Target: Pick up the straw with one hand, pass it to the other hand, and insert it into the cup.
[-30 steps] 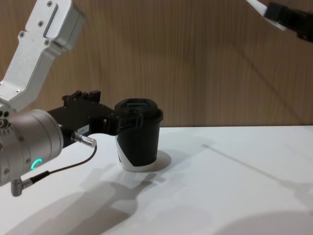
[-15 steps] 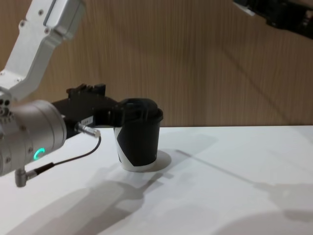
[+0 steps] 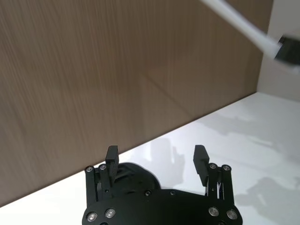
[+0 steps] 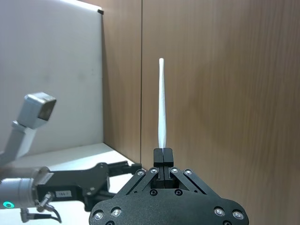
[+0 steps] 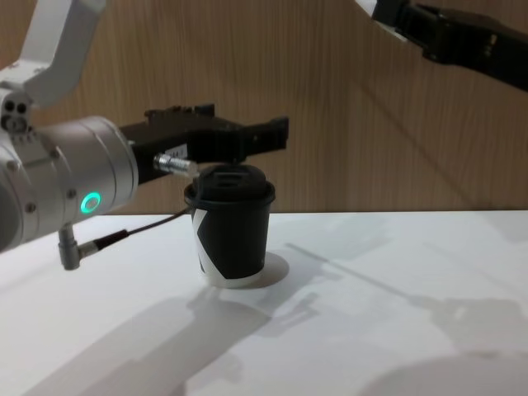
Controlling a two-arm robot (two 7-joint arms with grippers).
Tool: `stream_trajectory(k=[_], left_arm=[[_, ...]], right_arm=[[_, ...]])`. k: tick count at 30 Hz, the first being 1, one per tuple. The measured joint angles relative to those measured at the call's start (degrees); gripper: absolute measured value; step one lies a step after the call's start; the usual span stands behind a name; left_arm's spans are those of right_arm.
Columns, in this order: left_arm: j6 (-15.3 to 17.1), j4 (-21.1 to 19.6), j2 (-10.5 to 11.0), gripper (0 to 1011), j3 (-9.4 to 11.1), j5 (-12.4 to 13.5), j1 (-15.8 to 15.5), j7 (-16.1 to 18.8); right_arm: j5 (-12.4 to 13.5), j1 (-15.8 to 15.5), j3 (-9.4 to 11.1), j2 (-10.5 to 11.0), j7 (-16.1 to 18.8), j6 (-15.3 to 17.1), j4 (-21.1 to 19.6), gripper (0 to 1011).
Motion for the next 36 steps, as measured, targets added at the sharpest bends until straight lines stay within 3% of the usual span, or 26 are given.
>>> stream_trajectory(k=[7,22,36], left_arm=[[0.2,-1.2,-1.1,1003,-1.4,-3.2,0.5,-1.7],[0.7,-3.0,-3.4,1003,-5.1,-12.8,1.7,-6.2],[3.1,2.5,-5.8,1003,-5.7,-22.0,-2.5,-12.9]], right_arm=[[-0.5,0.3,-0.1,0.0,-1.2,-0.3,1.1,2],[-1.3,0.8,-0.5,0.5,-2.8,-1.0,3.1,2],[-1.6,0.9,-0.6,0.7,-3.2,-1.2,3.7,2]])
